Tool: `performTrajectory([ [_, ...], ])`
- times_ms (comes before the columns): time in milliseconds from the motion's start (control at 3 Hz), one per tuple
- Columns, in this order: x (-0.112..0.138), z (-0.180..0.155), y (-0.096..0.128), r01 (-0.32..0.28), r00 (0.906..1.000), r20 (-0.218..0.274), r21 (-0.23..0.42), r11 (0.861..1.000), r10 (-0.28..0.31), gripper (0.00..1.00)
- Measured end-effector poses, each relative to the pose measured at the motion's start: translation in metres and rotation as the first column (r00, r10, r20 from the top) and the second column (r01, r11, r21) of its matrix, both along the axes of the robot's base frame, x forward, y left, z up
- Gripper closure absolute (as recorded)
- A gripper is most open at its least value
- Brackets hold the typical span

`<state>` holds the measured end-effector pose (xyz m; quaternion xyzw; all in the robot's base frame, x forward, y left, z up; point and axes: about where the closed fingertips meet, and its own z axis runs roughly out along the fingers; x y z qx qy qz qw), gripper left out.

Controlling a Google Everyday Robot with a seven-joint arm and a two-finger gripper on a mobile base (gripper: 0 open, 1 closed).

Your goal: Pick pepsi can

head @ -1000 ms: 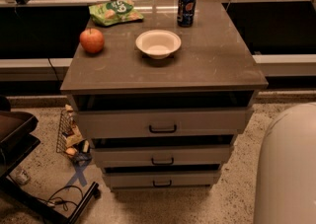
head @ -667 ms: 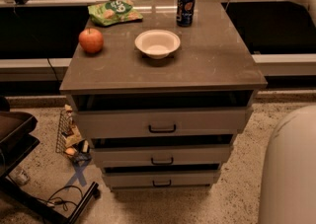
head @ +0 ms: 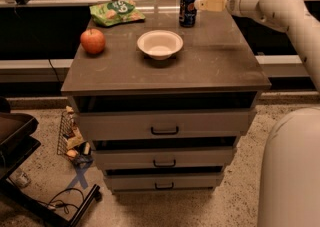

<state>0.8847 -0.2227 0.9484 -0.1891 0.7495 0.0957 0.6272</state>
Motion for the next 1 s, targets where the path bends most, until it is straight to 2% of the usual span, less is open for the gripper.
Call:
performTrajectory([
  [333,0.0159,-0.0205,0.0278,-0.08,0.9966,0.025,0.085,0.993,0.078,0.0],
  [1000,0.0178,-0.0214,0.0296,-0.079,0.9966,0.028,0.08,0.994,0.077,0.0],
])
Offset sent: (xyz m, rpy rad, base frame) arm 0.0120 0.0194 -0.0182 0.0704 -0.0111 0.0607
